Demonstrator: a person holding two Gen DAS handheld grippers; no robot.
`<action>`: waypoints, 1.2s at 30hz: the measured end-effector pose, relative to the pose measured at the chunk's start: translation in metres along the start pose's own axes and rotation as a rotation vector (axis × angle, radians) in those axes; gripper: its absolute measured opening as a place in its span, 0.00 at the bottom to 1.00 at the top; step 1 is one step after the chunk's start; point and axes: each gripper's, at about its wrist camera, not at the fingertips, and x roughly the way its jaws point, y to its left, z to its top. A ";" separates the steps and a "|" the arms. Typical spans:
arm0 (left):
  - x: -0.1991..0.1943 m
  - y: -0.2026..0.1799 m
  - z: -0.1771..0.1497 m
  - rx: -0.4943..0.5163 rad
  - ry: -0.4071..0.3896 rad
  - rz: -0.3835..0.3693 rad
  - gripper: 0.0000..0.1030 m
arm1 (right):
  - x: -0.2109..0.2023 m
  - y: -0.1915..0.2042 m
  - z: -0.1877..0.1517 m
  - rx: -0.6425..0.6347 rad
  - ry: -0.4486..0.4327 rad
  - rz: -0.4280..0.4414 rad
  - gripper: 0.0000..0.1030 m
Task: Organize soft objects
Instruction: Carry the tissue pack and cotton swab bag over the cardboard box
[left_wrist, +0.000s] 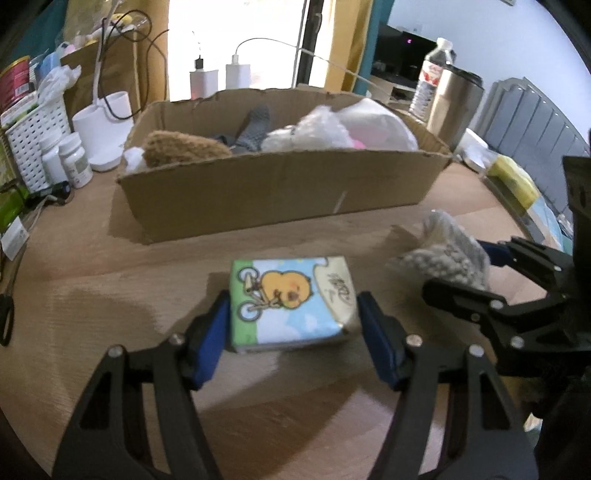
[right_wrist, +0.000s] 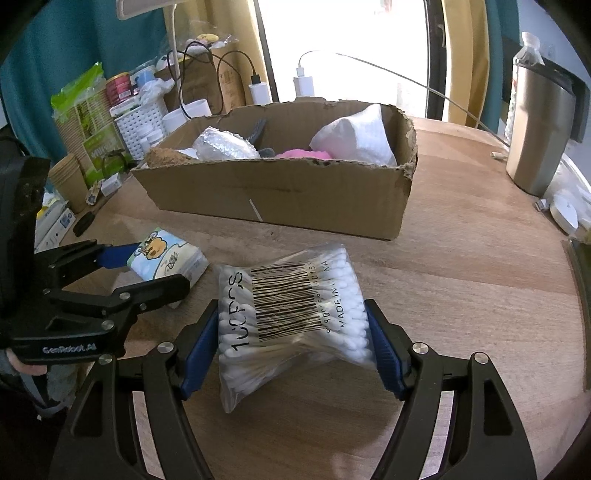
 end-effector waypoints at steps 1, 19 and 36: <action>-0.001 -0.002 0.000 0.004 -0.004 -0.005 0.66 | -0.001 0.001 0.000 -0.002 0.000 -0.002 0.74; -0.052 -0.011 -0.006 0.030 -0.094 -0.052 0.66 | -0.035 0.025 0.005 -0.044 -0.049 -0.024 0.74; -0.090 -0.009 0.016 0.047 -0.177 -0.059 0.66 | -0.066 0.027 0.029 -0.055 -0.136 -0.043 0.74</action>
